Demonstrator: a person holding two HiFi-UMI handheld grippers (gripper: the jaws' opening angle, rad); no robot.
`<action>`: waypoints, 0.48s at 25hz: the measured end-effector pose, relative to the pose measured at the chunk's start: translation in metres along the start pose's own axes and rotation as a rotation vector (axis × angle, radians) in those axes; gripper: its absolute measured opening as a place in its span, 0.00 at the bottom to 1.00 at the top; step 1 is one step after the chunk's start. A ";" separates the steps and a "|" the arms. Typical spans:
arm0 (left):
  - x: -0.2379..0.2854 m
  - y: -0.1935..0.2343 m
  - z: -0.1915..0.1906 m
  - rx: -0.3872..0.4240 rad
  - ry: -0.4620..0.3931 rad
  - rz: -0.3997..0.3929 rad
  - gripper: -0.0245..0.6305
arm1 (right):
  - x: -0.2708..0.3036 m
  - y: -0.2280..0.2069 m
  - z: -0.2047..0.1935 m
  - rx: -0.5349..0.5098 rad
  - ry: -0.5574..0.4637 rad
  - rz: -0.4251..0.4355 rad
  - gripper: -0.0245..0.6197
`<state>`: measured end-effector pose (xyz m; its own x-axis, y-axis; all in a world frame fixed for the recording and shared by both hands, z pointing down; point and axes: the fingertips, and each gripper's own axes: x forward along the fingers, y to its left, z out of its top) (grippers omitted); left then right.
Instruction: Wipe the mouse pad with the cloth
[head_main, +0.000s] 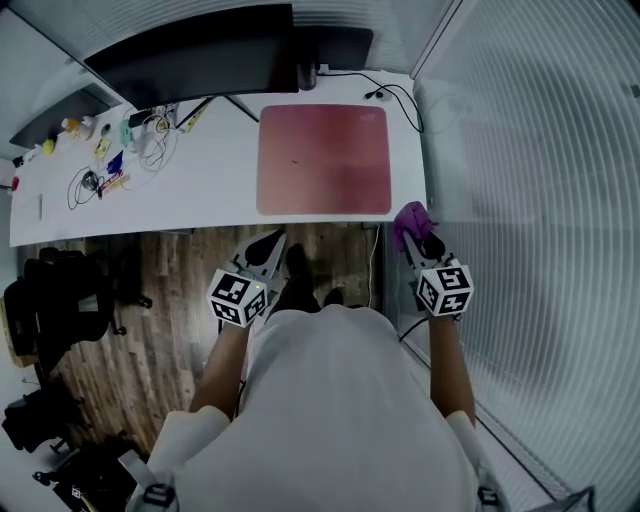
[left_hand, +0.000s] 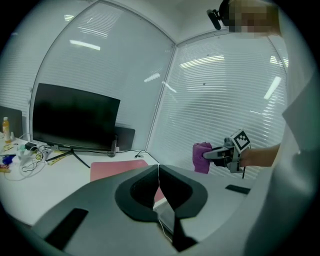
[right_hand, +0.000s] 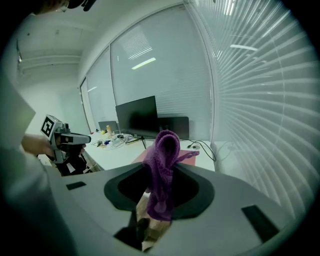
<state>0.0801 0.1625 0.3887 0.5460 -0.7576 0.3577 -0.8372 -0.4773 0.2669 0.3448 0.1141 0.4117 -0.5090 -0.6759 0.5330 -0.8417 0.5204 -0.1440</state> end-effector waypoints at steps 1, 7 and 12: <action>0.006 0.005 0.000 -0.002 0.010 -0.013 0.07 | 0.007 -0.002 0.000 0.006 0.012 -0.009 0.25; 0.036 0.039 -0.004 -0.022 0.068 -0.078 0.07 | 0.041 -0.015 -0.007 0.028 0.093 -0.066 0.25; 0.055 0.073 -0.009 -0.034 0.107 -0.112 0.07 | 0.067 -0.025 -0.018 0.068 0.158 -0.114 0.25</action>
<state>0.0494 0.0895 0.4359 0.6378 -0.6476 0.4168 -0.7702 -0.5394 0.3405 0.3349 0.0652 0.4663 -0.3801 -0.6351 0.6724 -0.9051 0.4053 -0.1288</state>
